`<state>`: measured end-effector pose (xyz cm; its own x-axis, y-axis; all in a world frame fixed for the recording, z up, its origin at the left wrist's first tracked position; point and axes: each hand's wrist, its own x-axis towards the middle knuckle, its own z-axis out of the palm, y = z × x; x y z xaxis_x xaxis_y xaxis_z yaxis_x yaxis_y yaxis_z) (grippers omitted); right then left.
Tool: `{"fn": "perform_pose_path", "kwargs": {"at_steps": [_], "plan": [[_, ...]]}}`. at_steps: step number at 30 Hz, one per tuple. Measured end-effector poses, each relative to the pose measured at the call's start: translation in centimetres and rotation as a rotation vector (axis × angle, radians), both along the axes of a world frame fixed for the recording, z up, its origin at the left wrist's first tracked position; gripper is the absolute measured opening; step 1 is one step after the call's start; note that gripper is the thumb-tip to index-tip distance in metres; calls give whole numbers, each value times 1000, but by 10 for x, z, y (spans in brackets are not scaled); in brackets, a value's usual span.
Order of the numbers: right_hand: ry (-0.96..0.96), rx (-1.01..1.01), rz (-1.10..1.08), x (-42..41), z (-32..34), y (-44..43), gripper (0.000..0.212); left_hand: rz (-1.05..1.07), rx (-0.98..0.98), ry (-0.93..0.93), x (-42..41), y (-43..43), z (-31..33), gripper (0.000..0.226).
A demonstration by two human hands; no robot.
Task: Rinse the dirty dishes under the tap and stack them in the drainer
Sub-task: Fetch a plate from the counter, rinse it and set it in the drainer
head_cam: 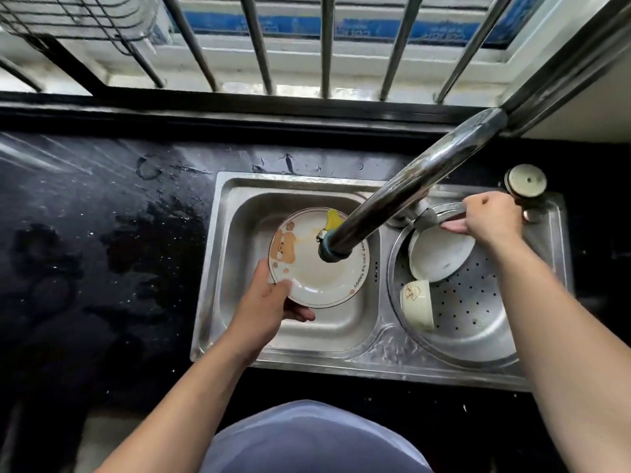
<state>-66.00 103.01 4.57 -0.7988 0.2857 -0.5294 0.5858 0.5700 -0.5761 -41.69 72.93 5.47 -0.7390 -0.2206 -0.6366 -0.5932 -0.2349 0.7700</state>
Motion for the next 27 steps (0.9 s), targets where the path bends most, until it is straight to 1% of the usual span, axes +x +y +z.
{"fn": "perform_pose_path", "kwargs": {"at_steps": [3,5,6,9,10,12,16,18,19,20,21,24,25,27], "plan": [[50,-61,-51,12,-3,0,50,-6,7,1,5,-1,1,27],[57,-104,-92,25,-3,-2,47,-7,8,-2,9,-2,1,27],[70,-94,-106,33,-2,-4,47,-3,9,-3,11,-3,1,28],[112,90,-89,68,6,-12,51,20,14,-9,17,-5,1,28],[147,146,-51,83,9,-16,49,30,15,-10,19,-6,1,28],[248,176,55,115,19,-28,40,35,20,-8,22,-8,1,29],[474,79,220,178,48,-63,25,11,26,2,27,-12,3,29],[594,28,421,207,59,-84,25,-3,21,4,29,-14,5,28],[611,-3,543,216,61,-95,27,-9,13,4,30,-15,6,27],[582,-29,657,220,61,-108,28,-15,1,3,31,-15,7,27],[514,-26,744,218,62,-123,28,-24,-9,1,32,-15,8,26],[260,132,919,197,57,-173,30,-47,-16,5,31,-10,7,23],[217,161,1009,194,56,-188,40,-39,-11,11,31,-9,7,21],[178,154,1251,194,51,-204,63,1,-2,26,30,-9,5,20]]}}
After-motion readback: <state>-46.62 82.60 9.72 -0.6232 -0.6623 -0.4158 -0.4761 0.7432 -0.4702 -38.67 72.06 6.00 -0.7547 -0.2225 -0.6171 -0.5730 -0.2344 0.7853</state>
